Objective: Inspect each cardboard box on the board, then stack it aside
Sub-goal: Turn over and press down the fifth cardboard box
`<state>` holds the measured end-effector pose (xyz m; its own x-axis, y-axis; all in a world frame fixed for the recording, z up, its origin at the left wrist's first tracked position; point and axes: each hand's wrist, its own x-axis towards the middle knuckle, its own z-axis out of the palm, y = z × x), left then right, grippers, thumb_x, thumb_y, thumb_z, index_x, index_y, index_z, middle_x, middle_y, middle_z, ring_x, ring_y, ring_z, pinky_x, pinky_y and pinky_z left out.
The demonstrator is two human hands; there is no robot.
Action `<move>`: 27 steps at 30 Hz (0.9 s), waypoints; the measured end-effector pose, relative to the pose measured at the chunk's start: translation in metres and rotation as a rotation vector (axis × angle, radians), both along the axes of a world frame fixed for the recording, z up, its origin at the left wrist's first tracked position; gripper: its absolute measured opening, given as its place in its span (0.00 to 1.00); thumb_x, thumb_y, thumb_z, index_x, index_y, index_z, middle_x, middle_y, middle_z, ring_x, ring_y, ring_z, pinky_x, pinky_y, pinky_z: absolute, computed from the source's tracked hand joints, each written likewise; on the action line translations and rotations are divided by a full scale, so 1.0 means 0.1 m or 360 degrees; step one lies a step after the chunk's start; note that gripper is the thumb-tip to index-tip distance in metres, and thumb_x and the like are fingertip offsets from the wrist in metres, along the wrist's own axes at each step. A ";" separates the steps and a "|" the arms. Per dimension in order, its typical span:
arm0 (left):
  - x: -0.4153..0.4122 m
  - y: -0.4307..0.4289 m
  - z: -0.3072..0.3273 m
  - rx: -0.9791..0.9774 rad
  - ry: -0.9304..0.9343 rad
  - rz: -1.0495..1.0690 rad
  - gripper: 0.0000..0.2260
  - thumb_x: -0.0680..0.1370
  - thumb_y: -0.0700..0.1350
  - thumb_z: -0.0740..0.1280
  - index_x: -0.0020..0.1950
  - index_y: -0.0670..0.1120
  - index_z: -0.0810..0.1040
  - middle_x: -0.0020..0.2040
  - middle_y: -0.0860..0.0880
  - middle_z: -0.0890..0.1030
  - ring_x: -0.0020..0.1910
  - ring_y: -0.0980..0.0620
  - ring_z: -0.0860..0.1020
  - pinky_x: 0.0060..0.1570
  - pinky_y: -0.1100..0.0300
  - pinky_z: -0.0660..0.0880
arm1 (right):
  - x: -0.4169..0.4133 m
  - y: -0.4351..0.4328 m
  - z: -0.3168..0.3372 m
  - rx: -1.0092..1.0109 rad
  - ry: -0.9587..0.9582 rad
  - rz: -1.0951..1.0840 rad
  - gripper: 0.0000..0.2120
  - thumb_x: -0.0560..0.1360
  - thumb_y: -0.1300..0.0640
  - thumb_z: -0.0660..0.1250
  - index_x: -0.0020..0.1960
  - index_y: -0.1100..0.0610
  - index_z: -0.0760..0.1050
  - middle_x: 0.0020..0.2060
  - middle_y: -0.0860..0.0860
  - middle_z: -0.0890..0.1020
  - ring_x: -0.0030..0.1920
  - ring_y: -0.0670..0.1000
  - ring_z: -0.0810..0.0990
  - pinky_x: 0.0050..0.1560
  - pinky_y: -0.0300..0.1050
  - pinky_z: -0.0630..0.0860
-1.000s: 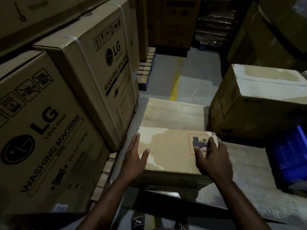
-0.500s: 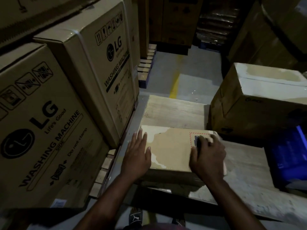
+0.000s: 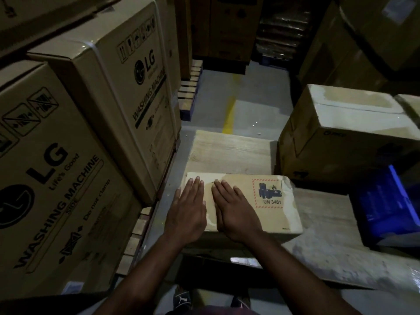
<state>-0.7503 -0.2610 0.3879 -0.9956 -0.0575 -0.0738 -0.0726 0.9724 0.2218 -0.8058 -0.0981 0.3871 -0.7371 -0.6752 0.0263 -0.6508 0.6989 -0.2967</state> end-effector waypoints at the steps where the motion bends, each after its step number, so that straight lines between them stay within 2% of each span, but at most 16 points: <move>1: 0.00 0.00 0.01 -0.0021 -0.0001 0.0000 0.34 0.76 0.55 0.30 0.82 0.45 0.42 0.82 0.48 0.41 0.80 0.51 0.39 0.79 0.49 0.42 | 0.00 0.00 0.01 -0.0028 -0.0013 0.0003 0.29 0.82 0.51 0.52 0.81 0.57 0.56 0.81 0.53 0.56 0.81 0.50 0.49 0.80 0.52 0.48; 6: -0.05 0.12 0.11 -0.0066 0.0008 -0.0041 0.35 0.75 0.55 0.28 0.81 0.45 0.41 0.82 0.47 0.42 0.81 0.49 0.40 0.78 0.47 0.41 | 0.00 0.17 0.05 -0.0202 -0.0141 -0.0115 0.27 0.84 0.49 0.54 0.81 0.58 0.58 0.80 0.53 0.58 0.81 0.51 0.53 0.79 0.46 0.46; 9: -0.14 0.31 0.08 0.0030 0.0045 -0.0178 0.34 0.76 0.55 0.30 0.82 0.45 0.42 0.82 0.47 0.42 0.80 0.50 0.39 0.78 0.49 0.40 | -0.03 0.42 0.03 -0.0163 -0.0123 -0.0264 0.29 0.83 0.47 0.51 0.81 0.58 0.58 0.80 0.53 0.57 0.81 0.53 0.53 0.80 0.53 0.52; 12: -0.18 0.44 0.02 0.0049 0.0060 -0.0289 0.32 0.79 0.54 0.33 0.82 0.45 0.44 0.82 0.48 0.44 0.80 0.51 0.40 0.78 0.52 0.39 | -0.08 0.66 -0.07 -0.0070 -0.0055 -0.0375 0.28 0.82 0.52 0.55 0.80 0.59 0.58 0.80 0.55 0.57 0.81 0.56 0.52 0.80 0.56 0.54; 14: -0.18 0.44 0.00 0.0067 0.0077 -0.0296 0.30 0.80 0.54 0.36 0.82 0.45 0.45 0.82 0.49 0.44 0.80 0.52 0.41 0.78 0.54 0.39 | -0.09 0.70 -0.11 -0.0068 -0.0019 -0.0411 0.28 0.82 0.51 0.51 0.80 0.60 0.58 0.80 0.56 0.58 0.81 0.56 0.52 0.80 0.53 0.50; 18: -0.20 0.41 -0.02 0.0060 0.0107 -0.0325 0.29 0.81 0.53 0.39 0.82 0.45 0.49 0.82 0.48 0.48 0.81 0.52 0.43 0.78 0.55 0.41 | -0.10 0.66 -0.11 -0.0017 -0.0049 -0.0406 0.30 0.80 0.52 0.48 0.81 0.60 0.54 0.81 0.55 0.54 0.81 0.55 0.47 0.81 0.52 0.46; 21: -0.20 0.40 -0.04 0.0055 0.0120 -0.0317 0.29 0.81 0.53 0.40 0.82 0.44 0.50 0.82 0.48 0.49 0.81 0.52 0.45 0.79 0.54 0.44 | -0.10 0.67 -0.11 -0.0088 -0.0038 -0.0395 0.31 0.80 0.49 0.44 0.81 0.60 0.57 0.80 0.56 0.57 0.81 0.55 0.51 0.81 0.53 0.49; 23: -0.19 0.40 -0.04 0.0049 0.0124 -0.0308 0.30 0.81 0.53 0.40 0.82 0.45 0.50 0.82 0.49 0.49 0.81 0.52 0.45 0.79 0.54 0.44 | -0.10 0.69 -0.09 -0.0201 -0.0071 -0.0389 0.29 0.81 0.50 0.46 0.80 0.60 0.60 0.80 0.56 0.59 0.81 0.55 0.53 0.80 0.54 0.53; 25: -0.19 0.44 -0.01 0.0069 0.0116 -0.0265 0.31 0.80 0.54 0.39 0.82 0.45 0.50 0.82 0.49 0.48 0.81 0.52 0.45 0.79 0.53 0.43 | -0.09 0.73 -0.01 -0.0373 -0.0142 -0.0397 0.26 0.82 0.54 0.53 0.79 0.60 0.62 0.79 0.55 0.61 0.80 0.51 0.53 0.80 0.52 0.52; 27: -0.22 0.53 0.06 0.0130 0.0102 -0.0250 0.31 0.80 0.54 0.40 0.82 0.45 0.48 0.82 0.49 0.47 0.81 0.53 0.44 0.79 0.53 0.43 | -0.12 0.82 0.06 -0.0466 -0.0123 -0.0414 0.27 0.81 0.55 0.56 0.79 0.60 0.62 0.79 0.56 0.61 0.79 0.49 0.54 0.80 0.48 0.51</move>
<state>-0.7723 -0.2076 0.3938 -0.9947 0.1028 -0.0083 0.0956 0.9493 0.2995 -0.8180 -0.0159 0.3935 -0.8899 -0.4380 0.1277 -0.4311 0.7159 -0.5493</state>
